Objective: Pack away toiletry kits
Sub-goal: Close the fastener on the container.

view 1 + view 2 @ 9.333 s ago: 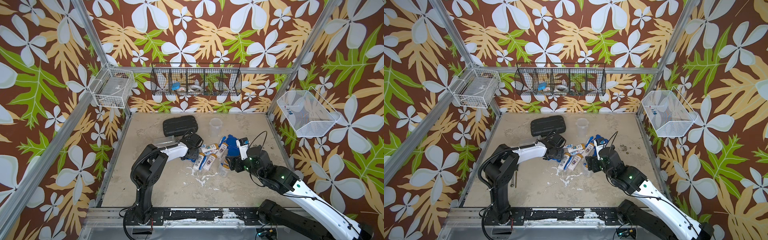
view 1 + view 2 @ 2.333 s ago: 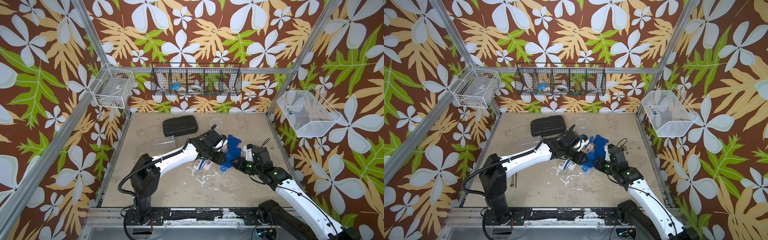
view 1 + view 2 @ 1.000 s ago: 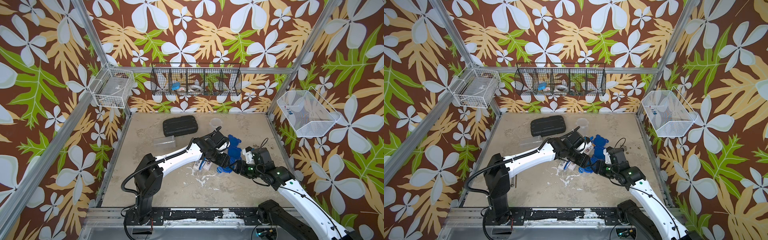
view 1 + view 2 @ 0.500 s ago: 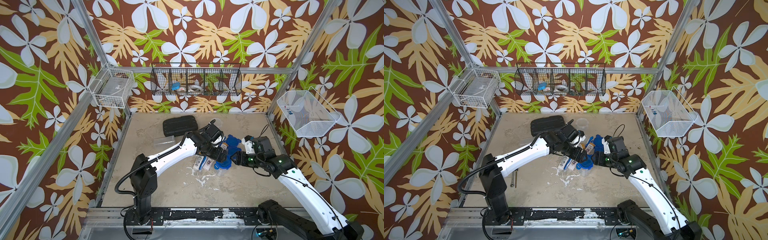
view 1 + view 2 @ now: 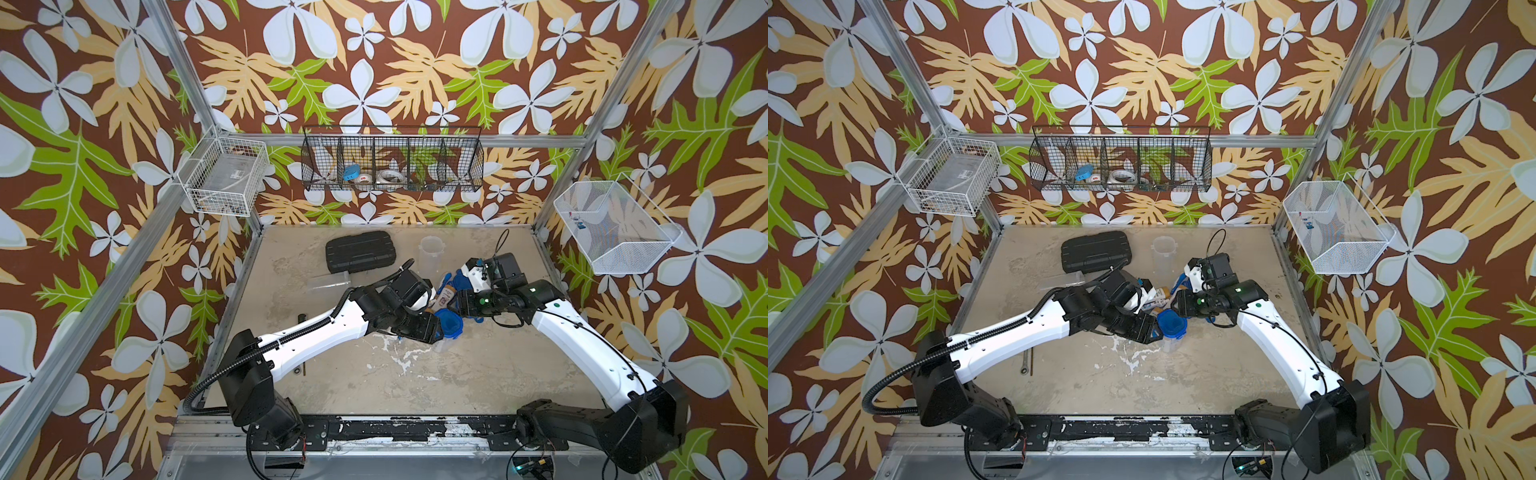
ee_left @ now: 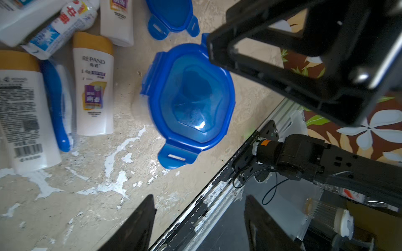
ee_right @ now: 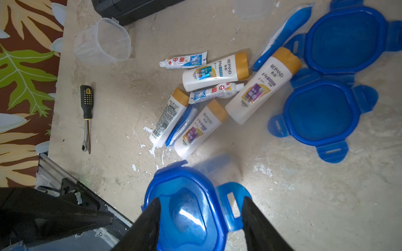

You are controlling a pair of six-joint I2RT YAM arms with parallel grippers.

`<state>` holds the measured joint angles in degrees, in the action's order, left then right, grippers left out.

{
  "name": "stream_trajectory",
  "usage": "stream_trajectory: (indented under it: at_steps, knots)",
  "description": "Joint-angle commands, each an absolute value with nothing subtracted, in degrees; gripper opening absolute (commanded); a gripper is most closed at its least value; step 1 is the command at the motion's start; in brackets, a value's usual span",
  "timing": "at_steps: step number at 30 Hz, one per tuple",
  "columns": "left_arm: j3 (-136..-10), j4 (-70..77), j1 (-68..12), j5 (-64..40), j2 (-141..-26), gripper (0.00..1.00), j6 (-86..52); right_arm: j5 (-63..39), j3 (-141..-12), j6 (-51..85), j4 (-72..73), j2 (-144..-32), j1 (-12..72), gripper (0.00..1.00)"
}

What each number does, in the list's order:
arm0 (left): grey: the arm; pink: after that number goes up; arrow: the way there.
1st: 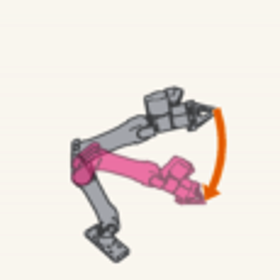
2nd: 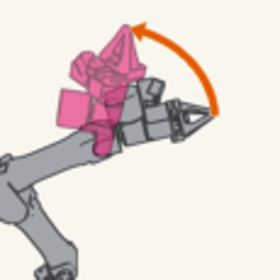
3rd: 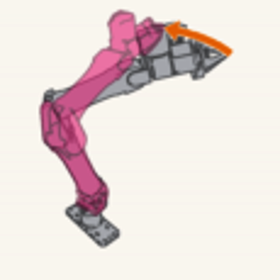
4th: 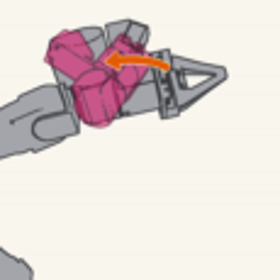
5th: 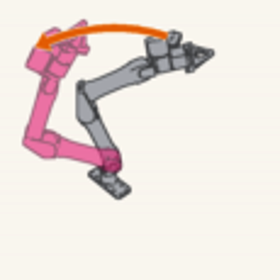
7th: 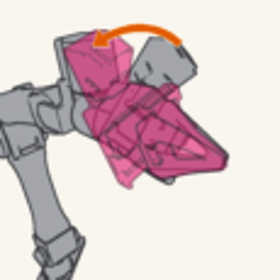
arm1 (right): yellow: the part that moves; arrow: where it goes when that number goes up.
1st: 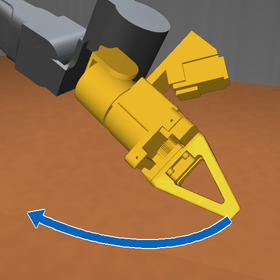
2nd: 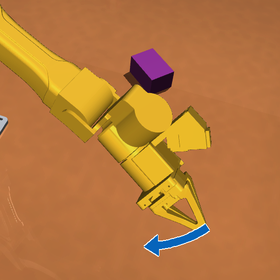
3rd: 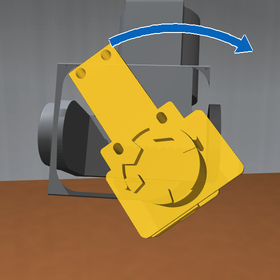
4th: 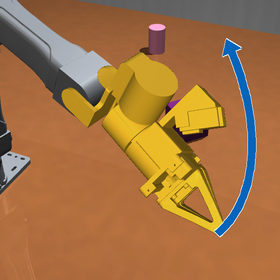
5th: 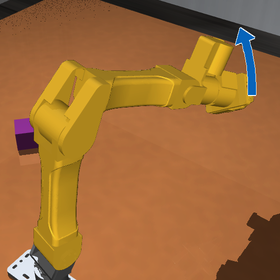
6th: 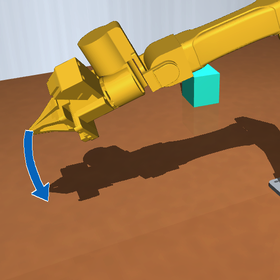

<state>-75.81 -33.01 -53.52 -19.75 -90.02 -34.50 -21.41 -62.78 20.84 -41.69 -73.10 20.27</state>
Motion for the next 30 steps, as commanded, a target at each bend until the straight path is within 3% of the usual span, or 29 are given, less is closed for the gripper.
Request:
stream_trajectory:
  at_steps: [1,12,30]
  knots:
    - [-75.37,-26.79,-53.88,-21.51,-90.82,0.65,-39.08,-24.52,-62.30,19.42,-40.30,-73.39,20.30,0.59]
    - [-74.75,-23.61,-53.90,-22.45,-95.00,0.59,-41.33,-27.85,-57.97,19.34,-39.33,-72.30,20.29,0.55]
    - [-76.24,-24.59,-54.01,-20.38,-98.46,0.57,-40.45,-31.52,-51.82,20.98,-37.56,-68.45,20.26,0.53]
